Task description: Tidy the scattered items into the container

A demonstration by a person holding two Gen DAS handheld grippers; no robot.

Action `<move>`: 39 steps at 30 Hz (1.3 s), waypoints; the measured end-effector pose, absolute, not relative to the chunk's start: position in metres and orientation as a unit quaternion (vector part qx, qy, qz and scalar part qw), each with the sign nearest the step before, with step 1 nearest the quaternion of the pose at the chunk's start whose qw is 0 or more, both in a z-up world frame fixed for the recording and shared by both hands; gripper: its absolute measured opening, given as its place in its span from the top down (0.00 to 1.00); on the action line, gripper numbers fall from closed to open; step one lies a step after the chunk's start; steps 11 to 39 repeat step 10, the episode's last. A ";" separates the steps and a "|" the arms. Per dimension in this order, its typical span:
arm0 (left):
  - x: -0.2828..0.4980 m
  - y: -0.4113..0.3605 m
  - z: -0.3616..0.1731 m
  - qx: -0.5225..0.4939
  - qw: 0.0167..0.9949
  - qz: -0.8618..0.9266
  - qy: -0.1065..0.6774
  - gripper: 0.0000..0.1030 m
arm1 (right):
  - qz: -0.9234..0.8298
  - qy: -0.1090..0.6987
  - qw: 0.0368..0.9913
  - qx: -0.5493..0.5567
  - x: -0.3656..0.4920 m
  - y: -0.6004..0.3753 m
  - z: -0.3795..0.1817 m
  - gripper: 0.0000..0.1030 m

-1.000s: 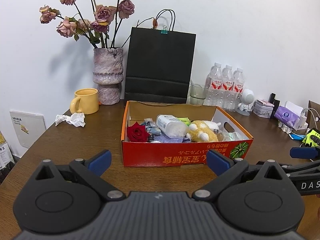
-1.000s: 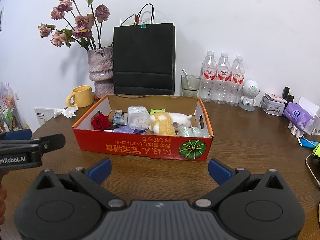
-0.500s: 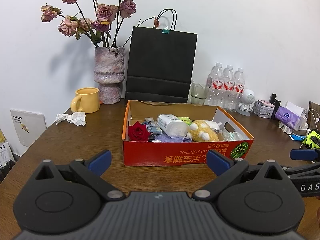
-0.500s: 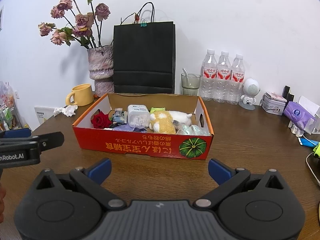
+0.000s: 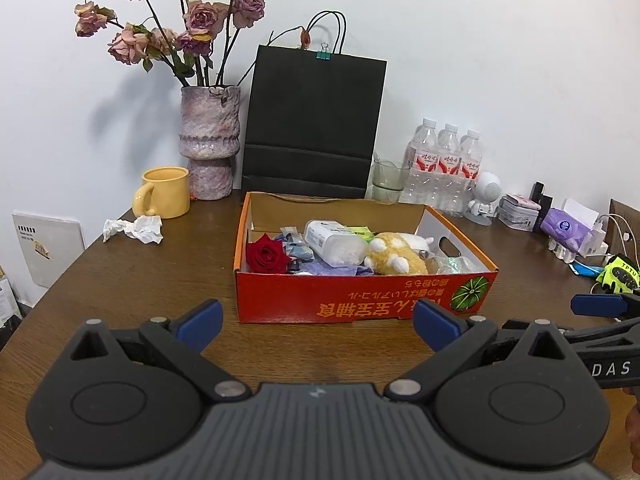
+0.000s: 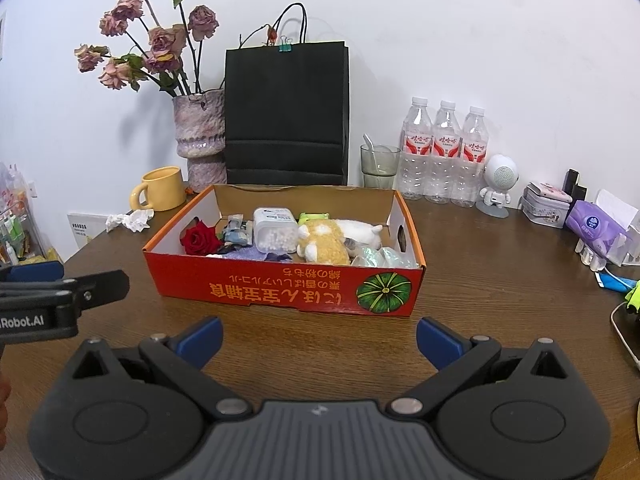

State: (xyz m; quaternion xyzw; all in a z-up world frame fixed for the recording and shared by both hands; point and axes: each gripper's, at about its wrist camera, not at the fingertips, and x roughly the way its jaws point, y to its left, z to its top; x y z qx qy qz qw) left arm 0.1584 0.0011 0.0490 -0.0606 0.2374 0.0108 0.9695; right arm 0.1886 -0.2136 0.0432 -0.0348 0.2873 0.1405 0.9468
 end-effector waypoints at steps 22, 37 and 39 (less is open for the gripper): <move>0.155 0.000 0.046 -0.078 0.970 -0.017 0.228 0.00 | 0.140 0.288 0.947 -0.034 0.186 -0.213 0.042 0.00; 0.155 0.000 0.046 -0.078 0.970 -0.017 0.228 0.00 | 0.140 0.288 0.947 -0.034 0.186 -0.213 0.042 0.00; 0.155 0.000 0.046 -0.078 0.970 -0.017 0.228 0.00 | 0.140 0.288 0.947 -0.034 0.186 -0.213 0.042 0.00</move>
